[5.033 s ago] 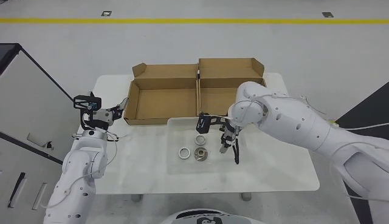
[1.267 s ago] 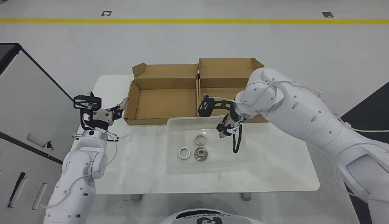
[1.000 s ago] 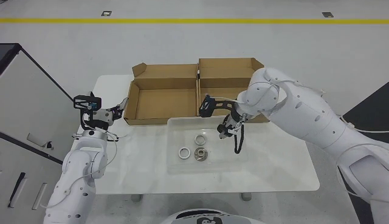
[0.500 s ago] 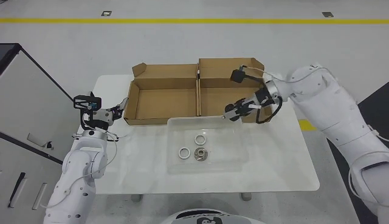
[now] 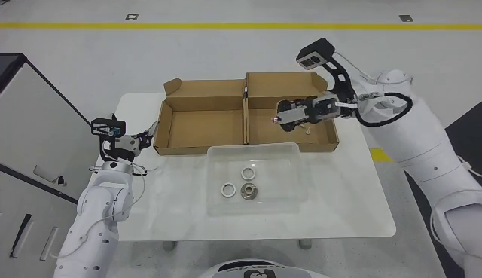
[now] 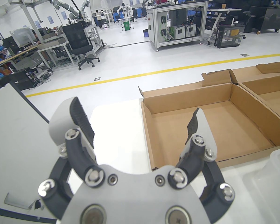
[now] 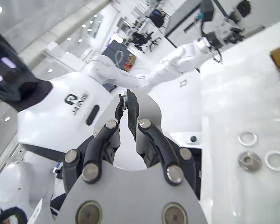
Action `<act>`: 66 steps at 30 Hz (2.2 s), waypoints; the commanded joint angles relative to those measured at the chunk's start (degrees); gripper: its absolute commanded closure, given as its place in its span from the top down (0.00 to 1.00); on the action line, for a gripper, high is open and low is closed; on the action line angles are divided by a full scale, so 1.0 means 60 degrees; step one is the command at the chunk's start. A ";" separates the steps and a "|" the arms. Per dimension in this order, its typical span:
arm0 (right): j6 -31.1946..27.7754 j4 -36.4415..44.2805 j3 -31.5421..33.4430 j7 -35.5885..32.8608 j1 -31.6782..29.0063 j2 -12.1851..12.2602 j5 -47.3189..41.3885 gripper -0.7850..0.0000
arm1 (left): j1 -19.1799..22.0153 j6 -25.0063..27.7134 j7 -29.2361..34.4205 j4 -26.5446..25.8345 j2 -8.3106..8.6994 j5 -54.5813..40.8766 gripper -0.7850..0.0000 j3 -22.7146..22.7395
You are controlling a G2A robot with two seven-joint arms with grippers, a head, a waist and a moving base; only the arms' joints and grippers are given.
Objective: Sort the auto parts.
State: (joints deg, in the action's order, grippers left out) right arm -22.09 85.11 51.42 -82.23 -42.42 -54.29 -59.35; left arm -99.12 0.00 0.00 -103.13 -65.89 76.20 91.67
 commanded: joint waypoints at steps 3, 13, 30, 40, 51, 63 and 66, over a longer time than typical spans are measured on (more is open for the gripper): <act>0.0401 0.0239 0.0403 -0.0402 -0.0140 -0.0381 -0.1466 0.00 | 0.0000 0.0000 0.0000 0.0000 0.0000 0.0000 1.00 0.0000; 0.0961 0.0440 0.1118 -0.0962 -0.0241 -0.1188 -0.2244 0.00 | 0.0000 0.0000 0.0000 0.0000 0.0000 0.0000 1.00 0.0000; 0.1283 0.0590 0.0829 0.0612 -0.0331 -0.1553 -0.3500 0.00 | 0.0000 0.0000 0.0000 0.0000 0.0000 0.0000 1.00 0.0000; 0.1537 0.0005 0.0195 0.1155 0.0252 -0.2137 -0.4498 0.00 | 0.0000 0.0000 0.0000 0.0000 0.0000 0.0000 1.00 0.0000; 0.1873 0.0113 0.0096 0.0505 0.0528 -0.2327 -0.4438 0.00 | 0.0000 0.0000 0.0000 0.0000 0.0000 0.0000 1.00 0.0000; 0.2225 0.0774 0.0356 -0.0397 0.0020 -0.2429 -0.4712 0.00 | 0.0000 0.0000 0.0000 0.0000 0.0000 0.0000 1.00 0.0000; 0.2235 0.0942 0.0441 -0.0671 -0.0115 -0.2507 -0.4962 0.00 | 0.0000 0.0000 0.0000 0.0000 0.0000 0.0000 1.00 0.0000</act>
State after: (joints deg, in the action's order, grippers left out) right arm -8.63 90.49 53.88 -85.83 -42.82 -69.17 -88.57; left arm -99.12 0.00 0.00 -103.13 -65.89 76.20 91.67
